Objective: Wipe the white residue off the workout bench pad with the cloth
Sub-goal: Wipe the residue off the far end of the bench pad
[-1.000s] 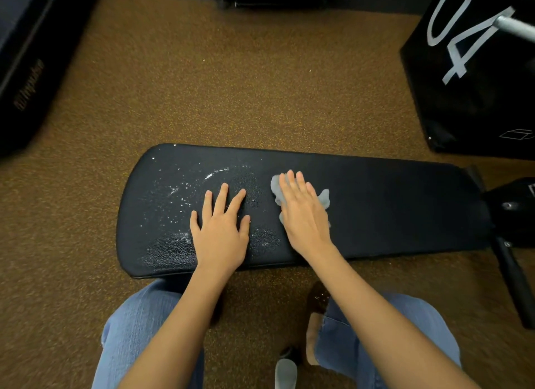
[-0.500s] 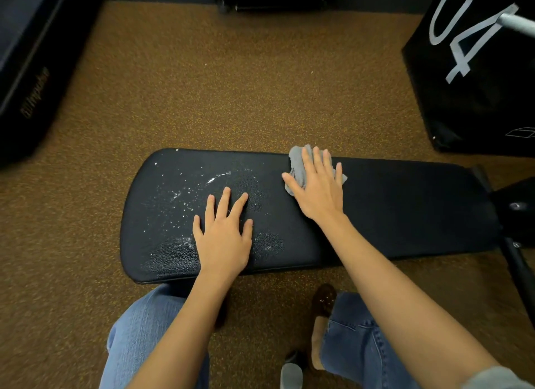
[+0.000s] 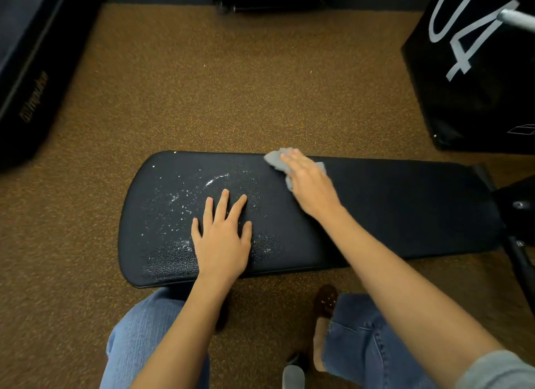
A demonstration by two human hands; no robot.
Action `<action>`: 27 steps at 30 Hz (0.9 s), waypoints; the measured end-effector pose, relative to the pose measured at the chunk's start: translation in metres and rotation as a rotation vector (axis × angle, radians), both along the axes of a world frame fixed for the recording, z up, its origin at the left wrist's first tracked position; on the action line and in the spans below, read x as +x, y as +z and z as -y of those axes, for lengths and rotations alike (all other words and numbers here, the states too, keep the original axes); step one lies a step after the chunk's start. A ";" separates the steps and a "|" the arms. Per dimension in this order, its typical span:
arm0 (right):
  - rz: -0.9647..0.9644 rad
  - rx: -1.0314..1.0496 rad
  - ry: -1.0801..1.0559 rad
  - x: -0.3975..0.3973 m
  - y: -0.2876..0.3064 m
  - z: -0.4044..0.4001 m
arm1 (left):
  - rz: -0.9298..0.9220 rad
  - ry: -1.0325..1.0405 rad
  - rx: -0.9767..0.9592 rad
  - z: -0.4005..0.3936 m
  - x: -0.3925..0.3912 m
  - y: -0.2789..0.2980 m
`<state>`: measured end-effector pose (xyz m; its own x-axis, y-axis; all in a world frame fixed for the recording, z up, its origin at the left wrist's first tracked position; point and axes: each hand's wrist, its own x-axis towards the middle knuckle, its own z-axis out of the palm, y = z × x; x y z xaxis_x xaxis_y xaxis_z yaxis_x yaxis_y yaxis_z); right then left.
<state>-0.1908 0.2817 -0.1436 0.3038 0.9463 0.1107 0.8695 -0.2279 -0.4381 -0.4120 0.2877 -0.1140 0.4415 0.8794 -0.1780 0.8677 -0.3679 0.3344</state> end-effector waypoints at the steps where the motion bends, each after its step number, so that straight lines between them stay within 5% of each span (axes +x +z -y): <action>1: -0.003 -0.010 -0.081 0.014 -0.001 0.007 | -0.002 -0.001 -0.005 0.000 0.000 0.000; 5: -0.024 -0.028 -0.254 0.022 -0.010 -0.001 | -0.007 0.001 -0.014 0.000 0.000 0.002; 13: -0.038 0.053 0.113 -0.058 -0.003 0.006 | -0.017 0.006 0.004 0.000 0.000 0.000; 19: 0.026 0.000 0.145 -0.059 -0.003 0.070 | -0.012 0.007 -0.007 0.000 0.001 -0.001; 27: 0.168 -0.143 0.045 -0.052 0.001 -0.011 | -0.007 0.015 -0.010 0.000 0.001 0.001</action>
<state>-0.2427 0.2923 -0.1429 0.2498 0.9681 0.0201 0.9382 -0.2369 -0.2523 -0.4109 0.2872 -0.1133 0.4269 0.8840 -0.1904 0.8754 -0.3513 0.3319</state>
